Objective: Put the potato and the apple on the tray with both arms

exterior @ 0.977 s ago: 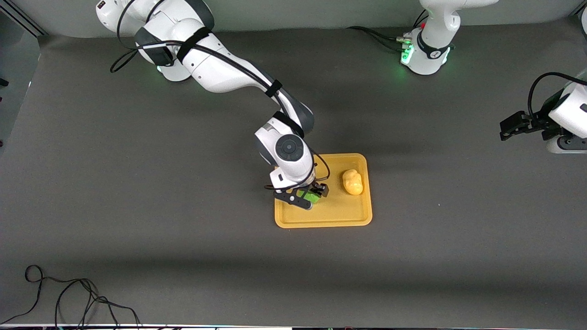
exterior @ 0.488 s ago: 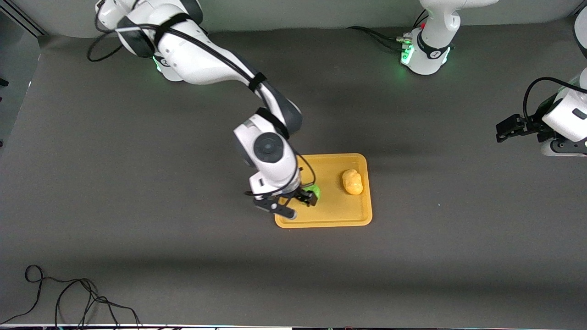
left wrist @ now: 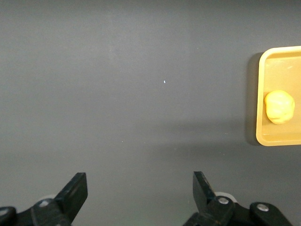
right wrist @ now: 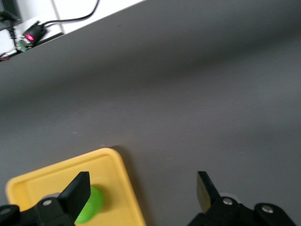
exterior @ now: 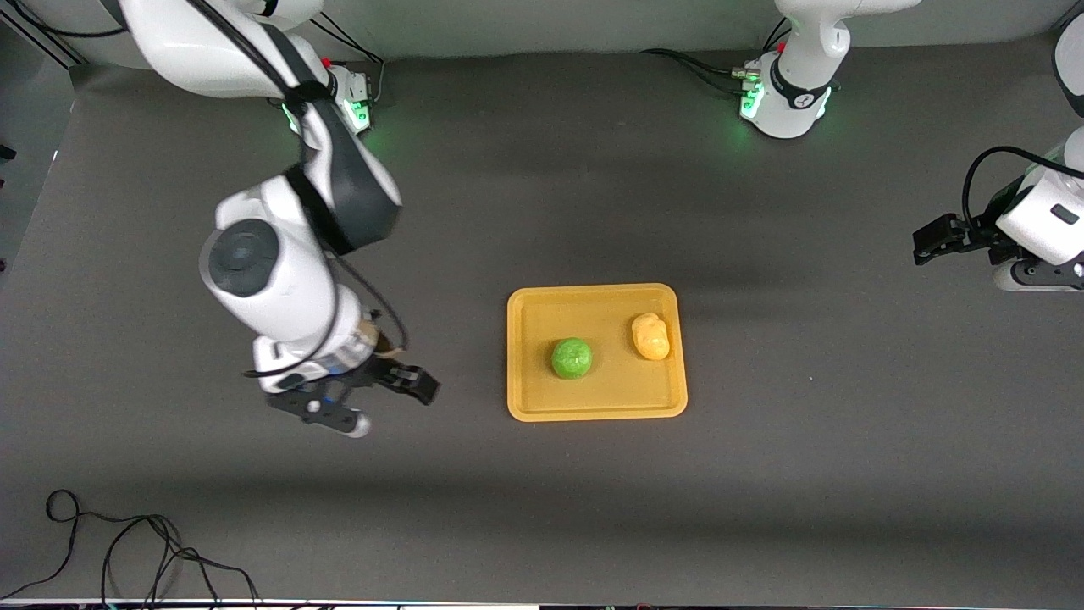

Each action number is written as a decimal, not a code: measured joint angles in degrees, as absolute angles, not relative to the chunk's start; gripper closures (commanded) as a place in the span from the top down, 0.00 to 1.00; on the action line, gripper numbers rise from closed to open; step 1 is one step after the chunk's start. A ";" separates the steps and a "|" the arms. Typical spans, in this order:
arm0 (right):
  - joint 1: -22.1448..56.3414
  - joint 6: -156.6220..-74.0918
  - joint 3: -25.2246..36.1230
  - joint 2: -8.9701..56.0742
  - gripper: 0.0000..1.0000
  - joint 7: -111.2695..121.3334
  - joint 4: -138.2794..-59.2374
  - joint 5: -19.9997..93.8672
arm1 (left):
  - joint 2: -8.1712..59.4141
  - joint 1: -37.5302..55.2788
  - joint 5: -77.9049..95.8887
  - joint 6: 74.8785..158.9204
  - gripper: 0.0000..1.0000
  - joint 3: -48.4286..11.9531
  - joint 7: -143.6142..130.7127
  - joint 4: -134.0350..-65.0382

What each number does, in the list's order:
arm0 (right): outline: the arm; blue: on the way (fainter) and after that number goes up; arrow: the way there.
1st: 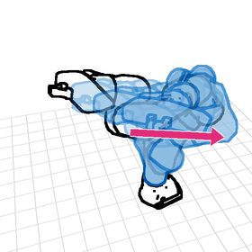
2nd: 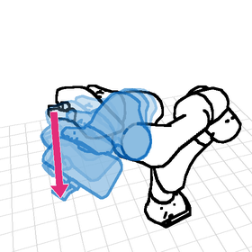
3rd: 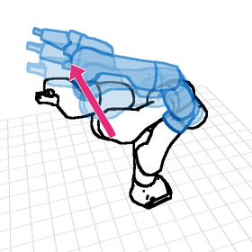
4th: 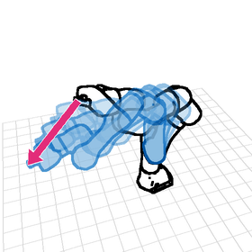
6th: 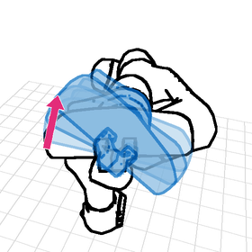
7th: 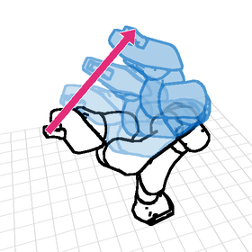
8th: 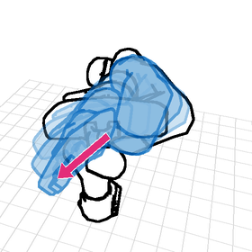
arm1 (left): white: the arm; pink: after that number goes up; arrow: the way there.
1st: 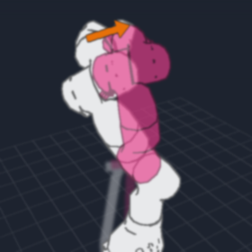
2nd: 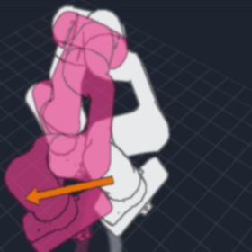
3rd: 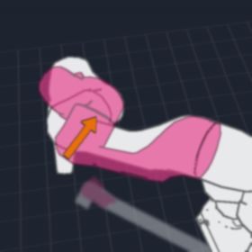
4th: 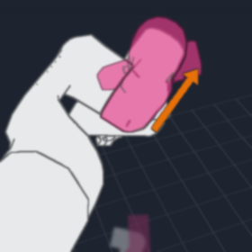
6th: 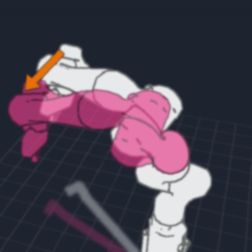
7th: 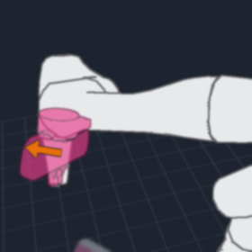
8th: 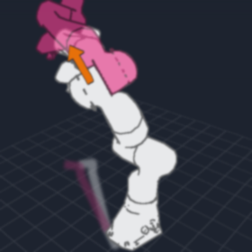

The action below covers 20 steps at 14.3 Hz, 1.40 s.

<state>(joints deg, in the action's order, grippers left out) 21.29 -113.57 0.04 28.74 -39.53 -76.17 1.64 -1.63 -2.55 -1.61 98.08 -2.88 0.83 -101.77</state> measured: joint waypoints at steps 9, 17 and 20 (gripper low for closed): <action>1.73 -99.38 -1.92 5.29 1.00 -20.07 -92.31 1.52 | -1.70 -2.58 -1.61 99.18 1.00 -2.80 0.85 -102.52; -10.96 -90.84 -11.88 -3.96 1.00 -12.16 -93.10 1.37 | -2.12 -2.58 -1.61 99.18 1.00 -2.79 0.85 -102.53; -10.96 -90.84 -11.98 -3.90 1.00 -12.14 -93.90 1.37 | -2.21 -2.59 -1.61 99.18 1.00 -2.78 0.85 -102.53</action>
